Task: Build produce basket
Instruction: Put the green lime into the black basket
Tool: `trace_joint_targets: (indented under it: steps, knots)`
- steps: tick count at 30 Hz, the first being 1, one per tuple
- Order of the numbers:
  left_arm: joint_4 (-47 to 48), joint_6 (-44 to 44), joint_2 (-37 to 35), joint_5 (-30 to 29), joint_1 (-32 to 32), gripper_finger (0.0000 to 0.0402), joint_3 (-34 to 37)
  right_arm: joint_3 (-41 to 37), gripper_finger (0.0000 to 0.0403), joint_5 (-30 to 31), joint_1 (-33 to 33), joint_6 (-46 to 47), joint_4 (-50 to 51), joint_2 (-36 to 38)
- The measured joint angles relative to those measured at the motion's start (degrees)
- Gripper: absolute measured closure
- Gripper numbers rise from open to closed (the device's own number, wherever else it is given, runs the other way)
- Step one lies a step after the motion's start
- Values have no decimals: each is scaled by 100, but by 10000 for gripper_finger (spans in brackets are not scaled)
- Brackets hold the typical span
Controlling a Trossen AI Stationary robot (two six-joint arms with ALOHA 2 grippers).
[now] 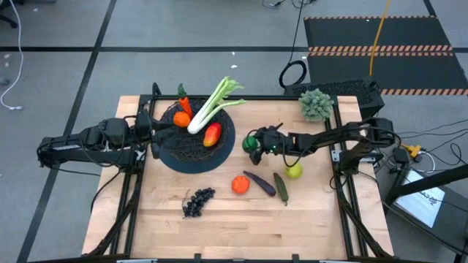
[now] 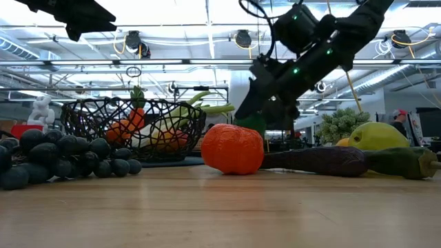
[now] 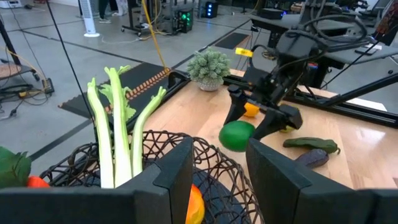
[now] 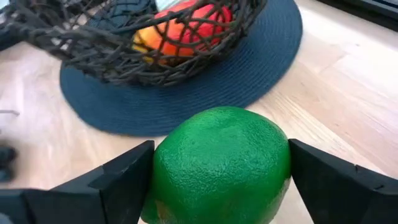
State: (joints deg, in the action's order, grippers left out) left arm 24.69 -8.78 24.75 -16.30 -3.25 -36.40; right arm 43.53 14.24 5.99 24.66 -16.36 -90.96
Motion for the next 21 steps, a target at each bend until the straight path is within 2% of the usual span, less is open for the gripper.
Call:
trace_joint_targets:
  steps: [5, 11, 19, 21]
  knots:
    - [2, 19, 0, -2, 11, 254, 2, 0, 67, -115, -123, -20, 98, 347]
    - [-59, 57, 0, -3, 14, 254, 2, 2, 64, -255, -393, -55, -269, 722]
    - [-120, 51, 0, -4, 18, 254, 2, 4, 63, -194, -796, -447, -2295, 691]
    - [-140, 50, 0, -4, 17, 254, 2, 4, 63, -8, -870, -524, -2721, 689]
